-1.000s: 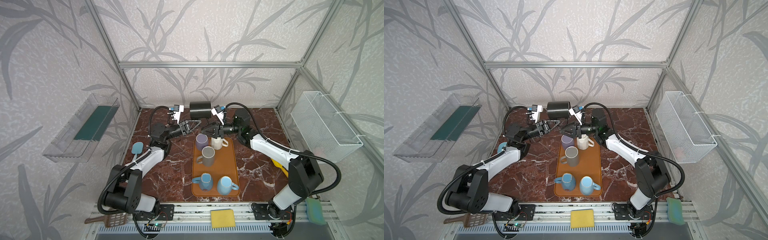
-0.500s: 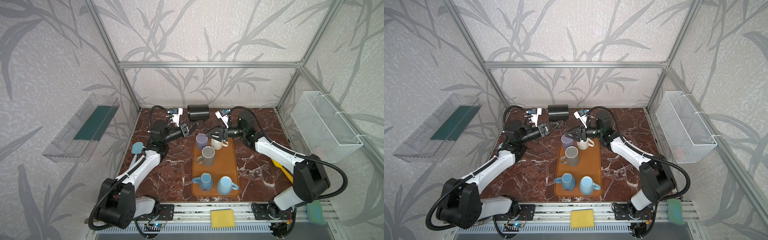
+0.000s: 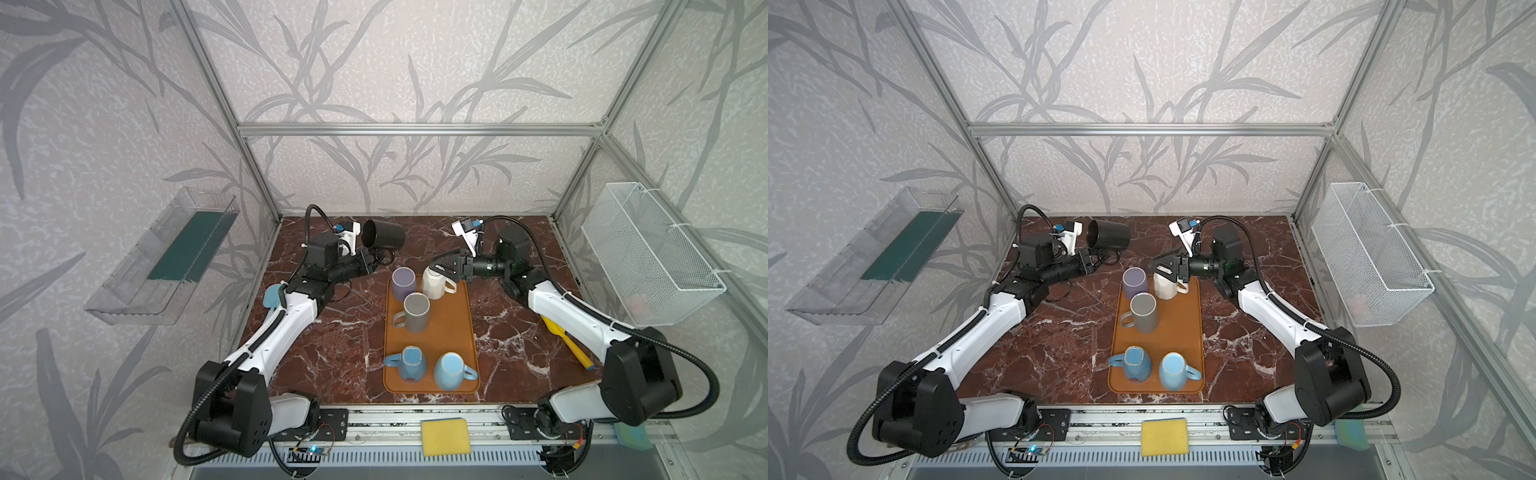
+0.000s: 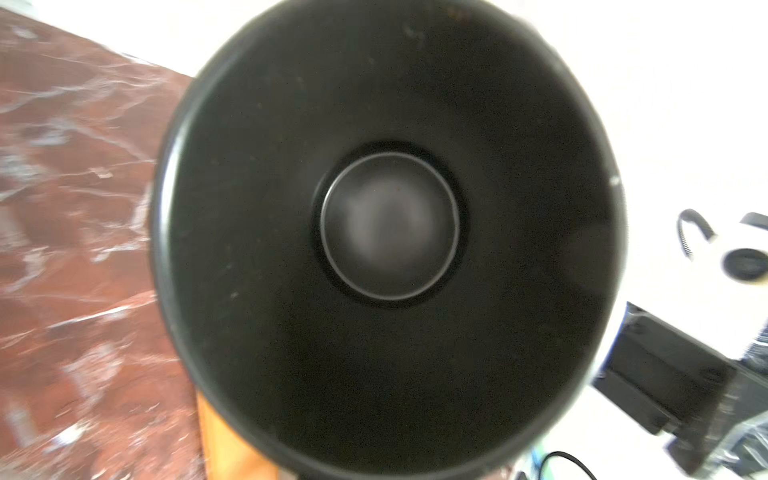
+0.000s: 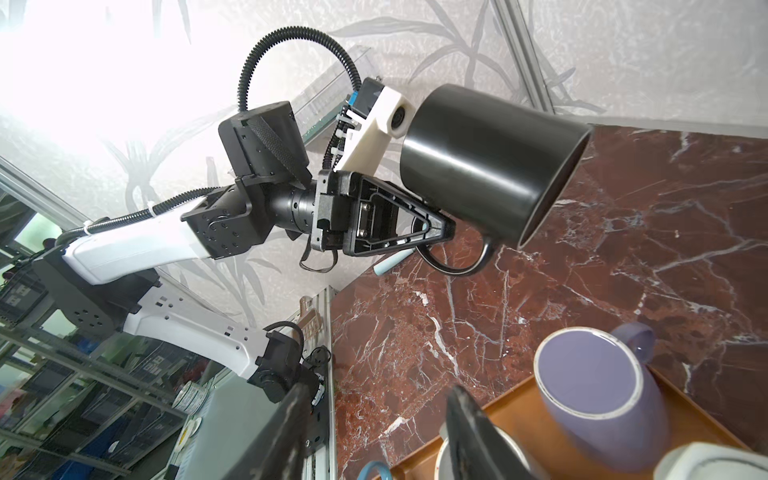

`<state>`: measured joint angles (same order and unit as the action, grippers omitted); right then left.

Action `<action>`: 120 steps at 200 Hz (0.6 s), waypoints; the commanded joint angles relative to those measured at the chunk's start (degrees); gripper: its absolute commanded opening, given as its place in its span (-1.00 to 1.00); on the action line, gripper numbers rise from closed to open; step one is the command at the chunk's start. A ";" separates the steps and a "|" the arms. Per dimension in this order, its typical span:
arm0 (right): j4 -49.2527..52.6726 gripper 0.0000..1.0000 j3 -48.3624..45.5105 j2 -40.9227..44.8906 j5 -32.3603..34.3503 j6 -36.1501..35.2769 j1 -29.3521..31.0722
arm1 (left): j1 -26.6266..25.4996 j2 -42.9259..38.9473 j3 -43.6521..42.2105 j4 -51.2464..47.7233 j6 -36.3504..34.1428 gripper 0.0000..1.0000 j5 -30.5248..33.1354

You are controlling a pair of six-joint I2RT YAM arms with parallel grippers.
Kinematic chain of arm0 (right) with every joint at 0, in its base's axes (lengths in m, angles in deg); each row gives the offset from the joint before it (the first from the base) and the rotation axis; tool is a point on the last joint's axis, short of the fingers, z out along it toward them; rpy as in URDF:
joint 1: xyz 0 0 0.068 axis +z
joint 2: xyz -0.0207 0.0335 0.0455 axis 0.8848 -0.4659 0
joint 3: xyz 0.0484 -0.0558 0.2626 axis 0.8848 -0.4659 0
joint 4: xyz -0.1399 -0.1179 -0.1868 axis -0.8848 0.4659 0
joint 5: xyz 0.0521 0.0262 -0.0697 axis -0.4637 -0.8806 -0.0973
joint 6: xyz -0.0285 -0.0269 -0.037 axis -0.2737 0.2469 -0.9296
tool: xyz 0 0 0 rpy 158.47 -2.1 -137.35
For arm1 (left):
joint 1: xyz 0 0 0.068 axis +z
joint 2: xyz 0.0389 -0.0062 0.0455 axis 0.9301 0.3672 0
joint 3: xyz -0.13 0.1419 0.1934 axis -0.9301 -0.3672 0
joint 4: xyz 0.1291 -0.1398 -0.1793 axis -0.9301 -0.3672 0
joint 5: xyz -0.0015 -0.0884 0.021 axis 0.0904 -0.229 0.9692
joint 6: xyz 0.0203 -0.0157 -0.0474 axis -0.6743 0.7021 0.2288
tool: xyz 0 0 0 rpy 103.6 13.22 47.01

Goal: Turn the mug right side up
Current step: 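Open the right gripper and withdraw it while the left gripper rotates the mug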

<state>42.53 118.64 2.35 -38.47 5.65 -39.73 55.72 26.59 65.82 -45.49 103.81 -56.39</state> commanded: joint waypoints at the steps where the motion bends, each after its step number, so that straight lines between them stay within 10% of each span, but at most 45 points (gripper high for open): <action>1: 1.88 0.07 -0.91 2.82 0.50 -1.66 -0.53 | 0.34 -0.03 4.65 -4.12 -5.37 -1.00 4.51; 120: 3.23 0.07 -4.07 5.95 1.74 -2.57 -0.89 | 0.32 12.55 16.75 -25.16 -21.26 -1.00 28.64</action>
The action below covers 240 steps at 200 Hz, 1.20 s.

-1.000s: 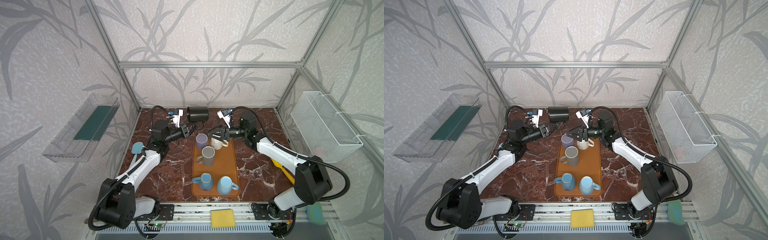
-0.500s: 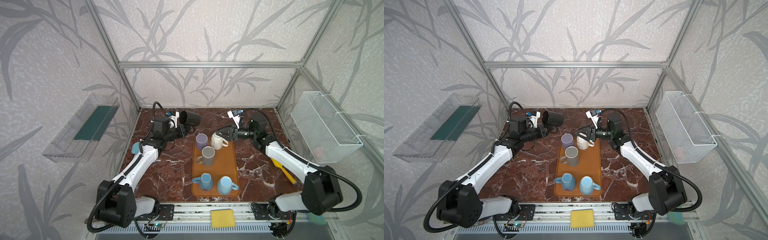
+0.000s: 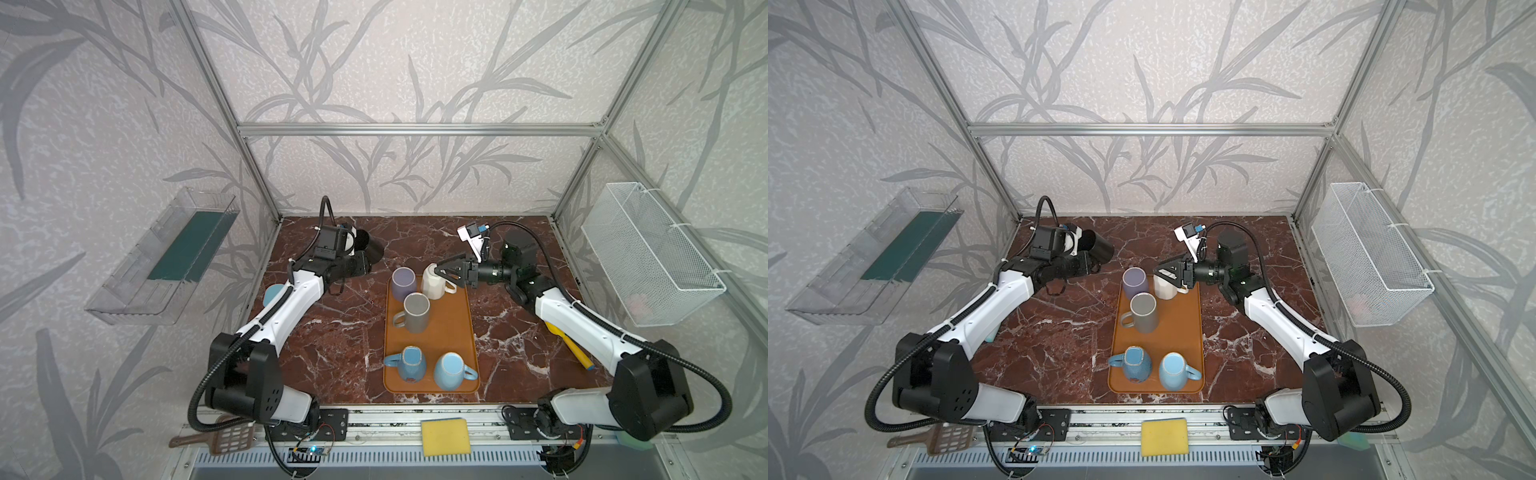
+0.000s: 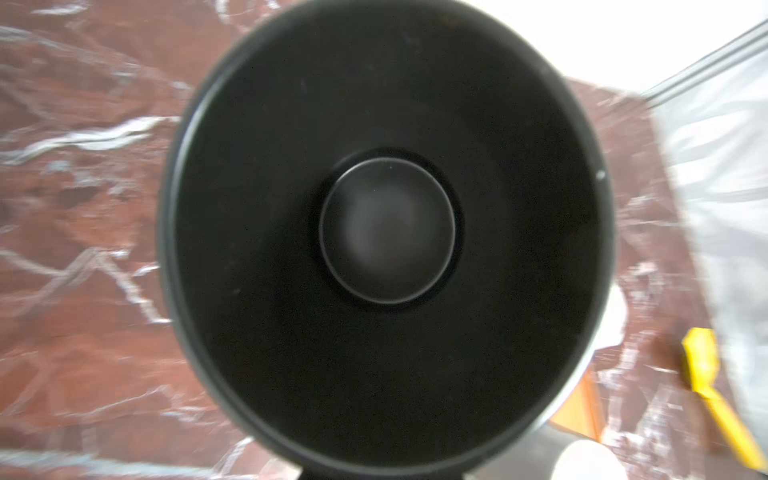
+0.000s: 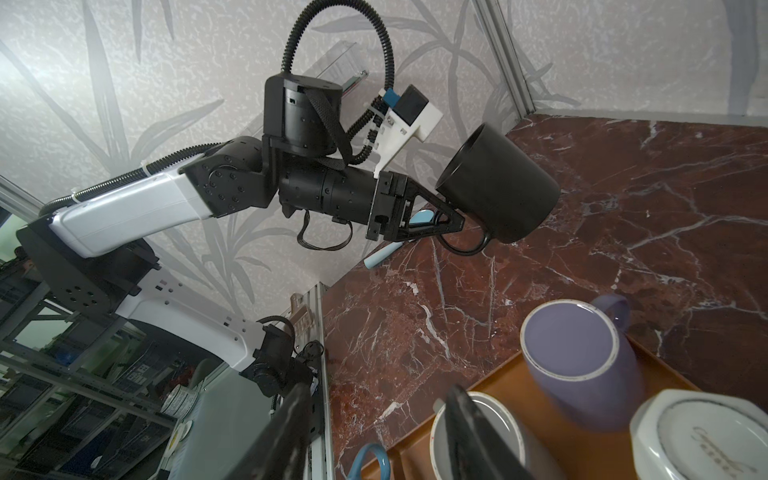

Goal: Turn the mug right side up
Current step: 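Open the right gripper and withdraw it while the left gripper rotates the mug, then lower the upright black mug onto the table beside the tray, open left gripper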

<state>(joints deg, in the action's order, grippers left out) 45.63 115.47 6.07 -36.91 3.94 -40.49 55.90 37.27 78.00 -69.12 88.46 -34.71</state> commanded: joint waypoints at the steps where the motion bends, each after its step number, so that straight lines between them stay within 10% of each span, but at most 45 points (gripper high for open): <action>1: 0.12 0.06 -0.91 2.25 0.19 -0.87 -0.18 | 0.15 1.99 4.64 -1.57 -6.00 -1.00 7.14; 240: 1.46 0.06 -4.51 3.36 0.39 -1.14 -0.38 | 3.50 26.76 20.45 -3.46 -14.69 -1.00 15.19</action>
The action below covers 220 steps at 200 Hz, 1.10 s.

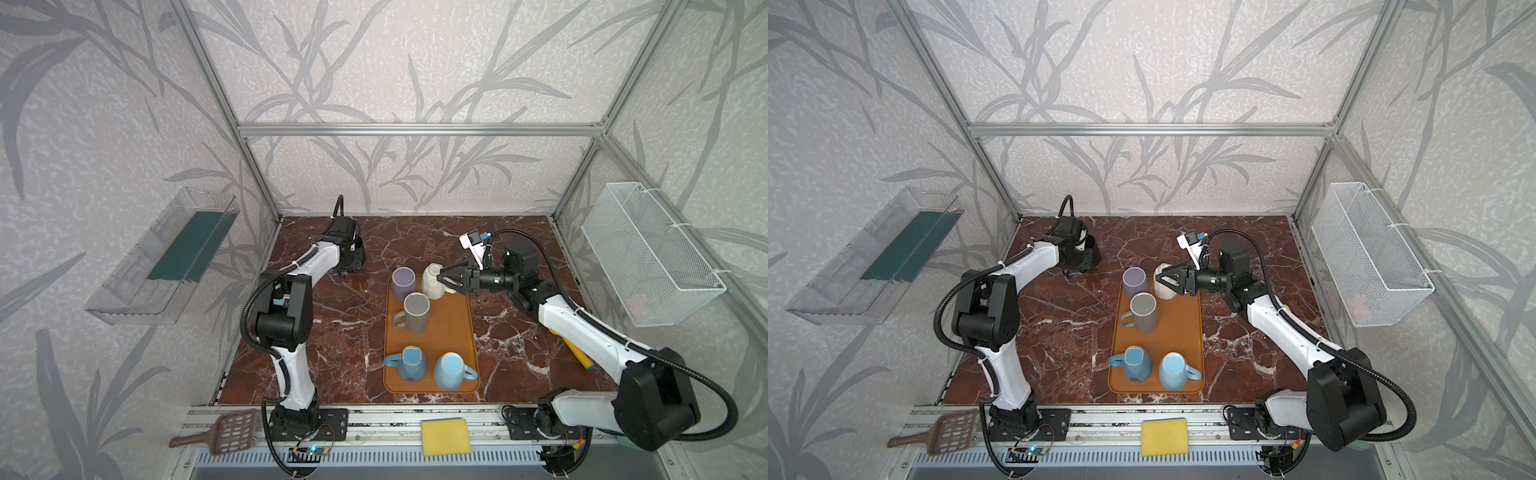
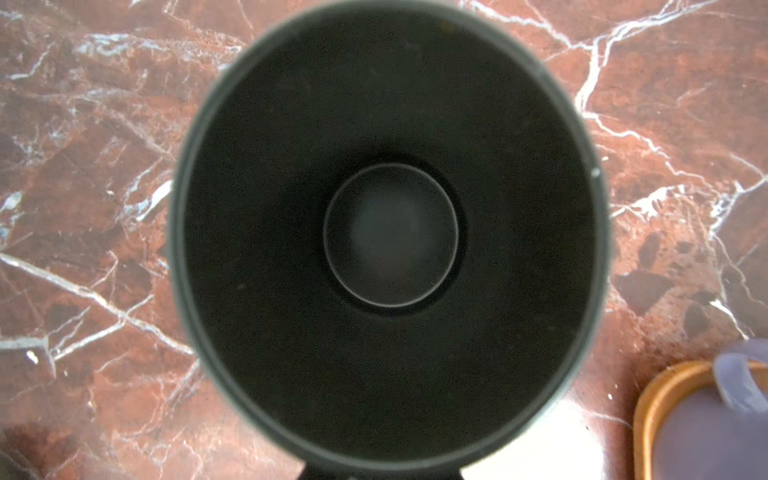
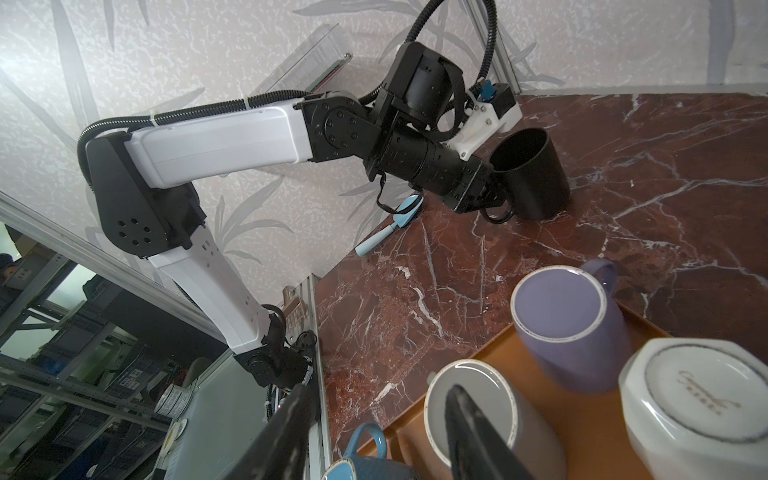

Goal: Turn the mug right side up
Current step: 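Lower the upright black mug onto the table beside the tray, open left gripper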

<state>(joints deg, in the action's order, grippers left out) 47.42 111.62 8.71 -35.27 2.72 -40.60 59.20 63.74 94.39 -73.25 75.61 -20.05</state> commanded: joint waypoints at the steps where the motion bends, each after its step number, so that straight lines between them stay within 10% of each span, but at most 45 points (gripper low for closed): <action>1: -0.39 0.06 -0.67 0.69 -1.26 0.09 -0.27 | 0.25 0.40 4.14 0.54 -1.92 -1.00 0.55; 173: 0.64 0.07 -0.49 0.93 -1.01 -0.56 -0.28 | 0.69 4.20 6.36 -3.02 0.08 -1.00 -0.44; 220: 1.14 0.07 -0.43 1.11 -0.92 -0.95 -0.27 | 0.72 4.46 6.67 -3.46 0.19 -0.72 -0.61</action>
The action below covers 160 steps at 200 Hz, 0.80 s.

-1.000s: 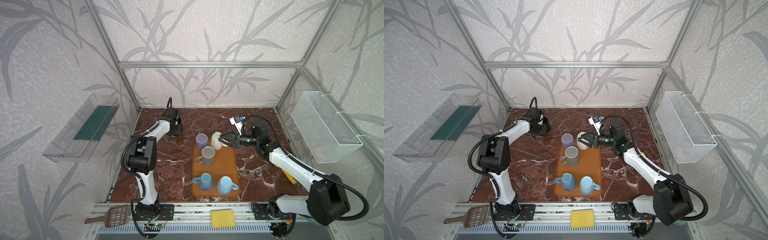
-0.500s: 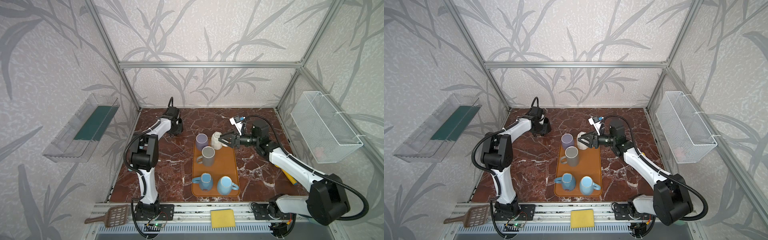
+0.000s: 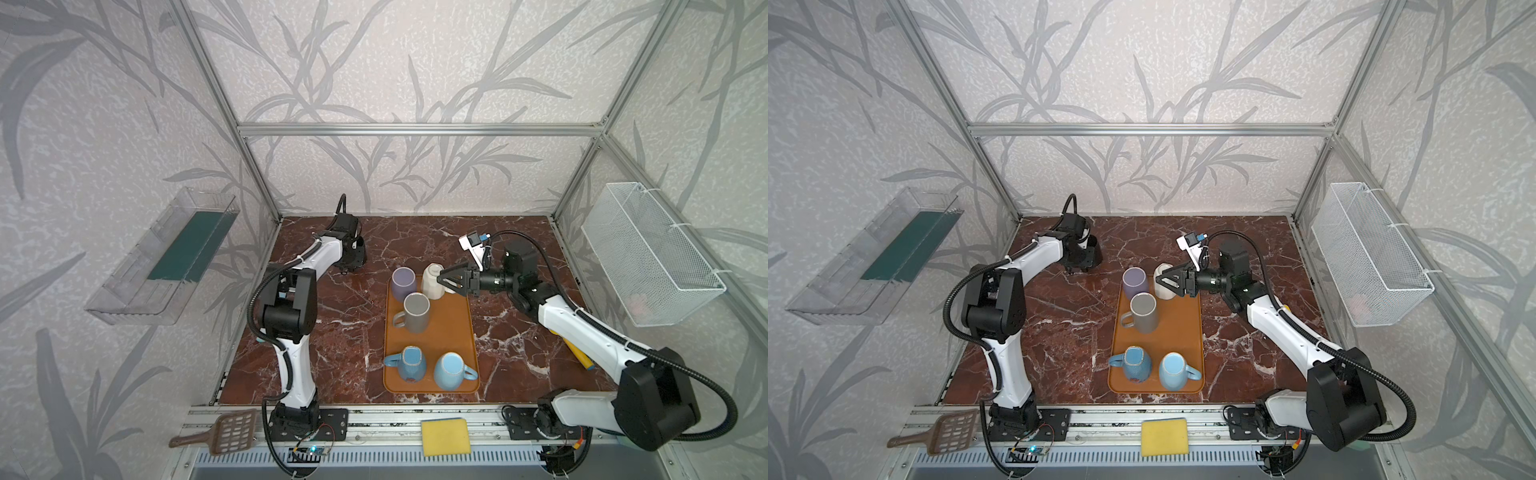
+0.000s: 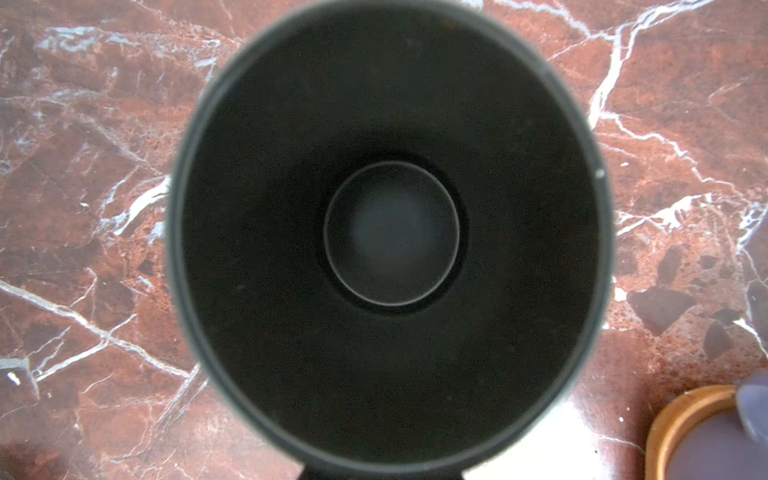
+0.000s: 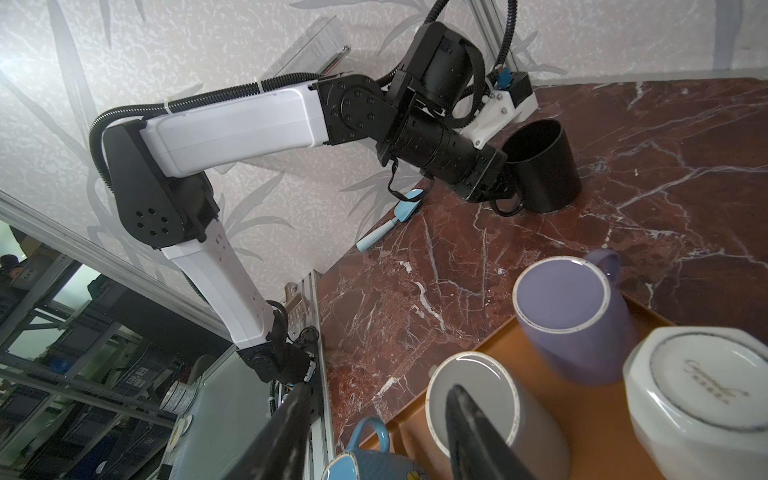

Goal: Turn the mug right side up
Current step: 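Lower the upright black mug onto the table beside the tray, open left gripper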

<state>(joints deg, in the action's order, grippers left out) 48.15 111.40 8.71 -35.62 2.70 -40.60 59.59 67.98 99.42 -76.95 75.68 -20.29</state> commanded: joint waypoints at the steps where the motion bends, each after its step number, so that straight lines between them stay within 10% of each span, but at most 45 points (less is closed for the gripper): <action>1: 0.42 0.07 -0.20 1.11 -0.57 -0.93 -0.27 | 0.33 0.22 1.65 0.19 0.12 -0.72 -0.35; 160: 3.75 0.09 0.33 1.35 0.85 -3.35 -0.27 | 0.31 -2.86 1.33 -1.60 -0.08 0.25 -1.39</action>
<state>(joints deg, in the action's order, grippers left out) 50.13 111.40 8.71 -35.38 1.17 -40.60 59.59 67.94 99.88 -76.79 75.79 -21.36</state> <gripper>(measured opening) 0.543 0.609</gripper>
